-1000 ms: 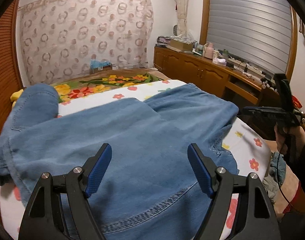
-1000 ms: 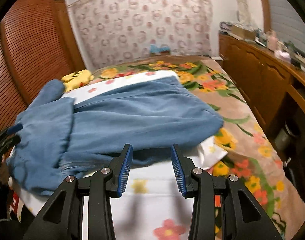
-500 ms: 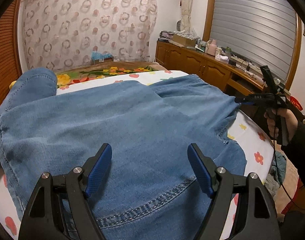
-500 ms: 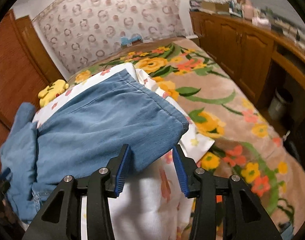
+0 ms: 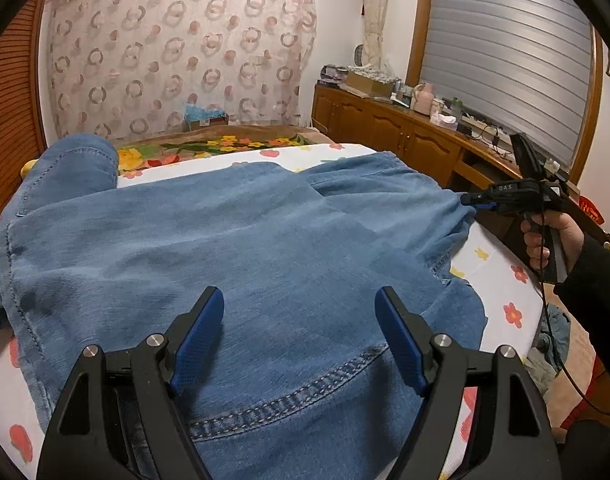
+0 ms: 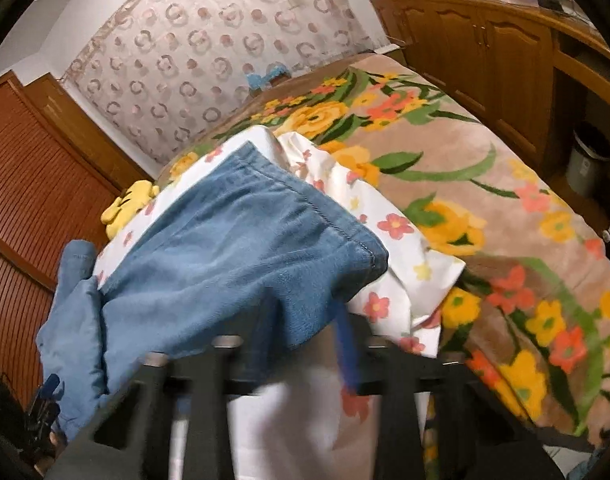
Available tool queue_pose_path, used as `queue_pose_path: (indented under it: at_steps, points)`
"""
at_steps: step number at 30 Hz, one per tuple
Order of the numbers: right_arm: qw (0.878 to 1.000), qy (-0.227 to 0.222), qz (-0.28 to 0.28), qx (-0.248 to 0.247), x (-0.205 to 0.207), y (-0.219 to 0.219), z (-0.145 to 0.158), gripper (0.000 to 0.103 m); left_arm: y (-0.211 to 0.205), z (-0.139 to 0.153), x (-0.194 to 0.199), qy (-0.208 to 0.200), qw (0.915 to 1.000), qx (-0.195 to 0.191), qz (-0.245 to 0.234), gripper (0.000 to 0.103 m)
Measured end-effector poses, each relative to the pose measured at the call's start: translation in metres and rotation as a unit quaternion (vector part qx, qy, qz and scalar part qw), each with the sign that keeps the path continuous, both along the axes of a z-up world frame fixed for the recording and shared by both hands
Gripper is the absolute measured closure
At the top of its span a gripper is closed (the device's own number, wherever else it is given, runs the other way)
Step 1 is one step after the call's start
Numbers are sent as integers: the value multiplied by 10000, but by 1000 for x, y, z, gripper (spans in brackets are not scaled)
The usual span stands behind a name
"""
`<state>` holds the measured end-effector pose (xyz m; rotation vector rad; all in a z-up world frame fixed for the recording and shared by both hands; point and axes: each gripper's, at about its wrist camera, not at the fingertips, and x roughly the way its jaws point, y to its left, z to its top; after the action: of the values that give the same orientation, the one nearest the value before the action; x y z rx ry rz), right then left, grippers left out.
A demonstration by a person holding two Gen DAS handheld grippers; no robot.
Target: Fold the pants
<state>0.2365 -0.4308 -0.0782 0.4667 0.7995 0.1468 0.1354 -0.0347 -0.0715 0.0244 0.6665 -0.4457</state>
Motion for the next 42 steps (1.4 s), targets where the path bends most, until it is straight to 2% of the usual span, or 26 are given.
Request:
queue_pose_path:
  at_steps: [2,7,13,15,18,22,24,27,29,30,31,36,39,42]
  points:
    - [9998,-158,5,-84,-4,2,8,97,4,4,-2,-31,10000,-19,29,24]
    - [9970,-683,163,-317,-21,21,49,99,11,16,-9,-162,9998,-33,123,24]
    - [9840,-1447,934,-451,-48,81,112,99,27,32,-20,-300,9990,20,328,24]
    - [9754,-1725,1299,-448,-57,109,135,100,34,37,-24,-336,9986,15,420,24]
    - [9555,-2151,1943,-545,-75,162,169,100,46,44,-29,-395,9976,51,567,24]
    - [9266,-2367,2880,-496,-100,229,192,100,62,52,-37,-469,9961,38,744,24]
    - [9172,-2299,3197,-609,-110,257,190,100,71,55,-42,-503,9953,7,828,24]
    - [9165,-1963,3408,-733,-109,278,176,97,83,57,-45,-516,9943,-41,929,24]
    - [9165,-1719,3530,-768,-104,282,165,84,89,57,-45,-508,9939,-59,978,24]
    - [9169,-1618,3559,-804,-103,281,159,69,92,56,-45,-499,9937,-72,1004,24]
    - [9175,-1610,3541,-836,-102,278,157,63,95,56,-44,-488,9935,-88,1022,24]
    - [9267,-1497,3299,-996,-101,258,145,63,94,50,-40,-397,9937,-155,1035,24]
    - [9323,-1406,3078,-1277,-108,249,136,63,89,45,-38,-342,9950,-147,921,24]
    - [9355,-1200,2956,-1518,-116,241,114,63,79,39,-40,-274,9965,-84,783,24]
